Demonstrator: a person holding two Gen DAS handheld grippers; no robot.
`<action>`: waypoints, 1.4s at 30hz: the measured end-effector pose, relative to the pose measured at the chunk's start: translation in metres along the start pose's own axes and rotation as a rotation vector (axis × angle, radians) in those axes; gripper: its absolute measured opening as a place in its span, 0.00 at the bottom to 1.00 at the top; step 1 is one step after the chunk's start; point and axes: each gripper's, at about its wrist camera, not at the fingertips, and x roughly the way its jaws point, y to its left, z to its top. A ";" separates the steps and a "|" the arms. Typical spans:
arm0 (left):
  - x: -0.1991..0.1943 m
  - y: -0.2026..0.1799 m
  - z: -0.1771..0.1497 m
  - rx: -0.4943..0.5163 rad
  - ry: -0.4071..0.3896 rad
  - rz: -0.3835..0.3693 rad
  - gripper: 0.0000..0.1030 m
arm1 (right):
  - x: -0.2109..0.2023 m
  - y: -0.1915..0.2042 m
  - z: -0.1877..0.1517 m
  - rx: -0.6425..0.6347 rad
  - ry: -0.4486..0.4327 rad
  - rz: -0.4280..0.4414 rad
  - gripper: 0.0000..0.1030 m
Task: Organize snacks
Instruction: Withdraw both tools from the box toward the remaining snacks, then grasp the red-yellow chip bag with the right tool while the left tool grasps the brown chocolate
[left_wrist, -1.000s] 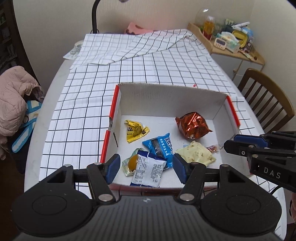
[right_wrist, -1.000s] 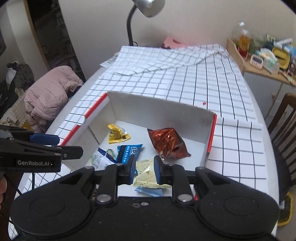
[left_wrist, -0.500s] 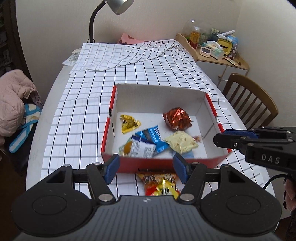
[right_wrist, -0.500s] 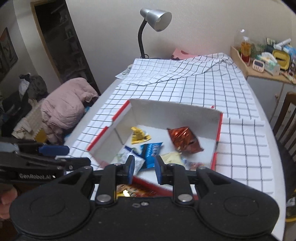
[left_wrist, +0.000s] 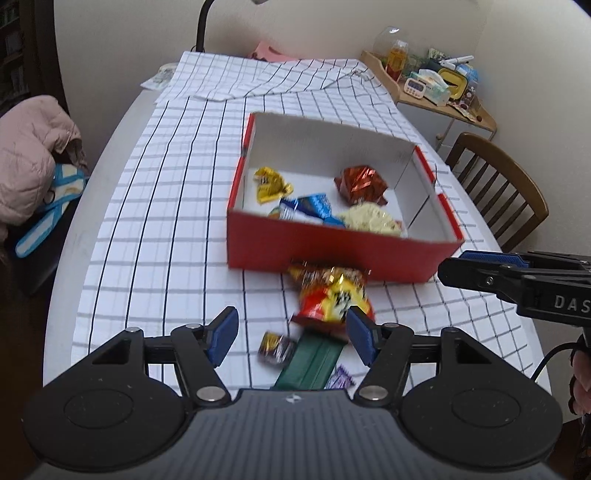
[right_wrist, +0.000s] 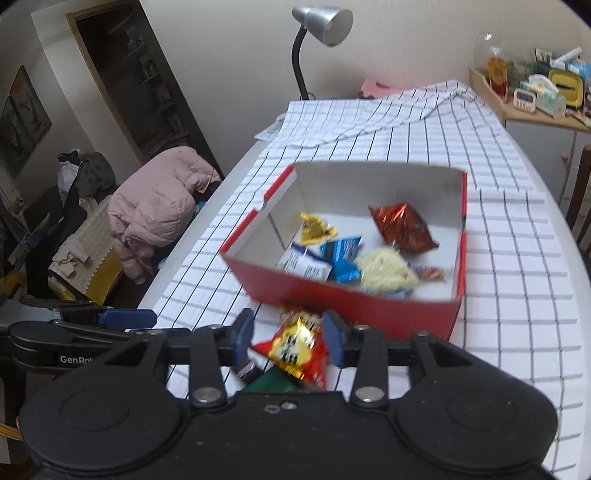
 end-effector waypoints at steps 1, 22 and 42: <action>0.001 0.002 -0.005 -0.002 0.005 -0.001 0.62 | 0.001 0.001 -0.004 0.004 0.005 0.004 0.60; 0.061 0.015 -0.045 0.054 0.077 0.078 0.63 | 0.062 0.001 -0.029 0.202 0.074 -0.135 0.98; 0.116 0.015 -0.029 0.100 0.145 0.027 0.61 | 0.139 -0.006 -0.015 0.268 0.170 -0.196 0.81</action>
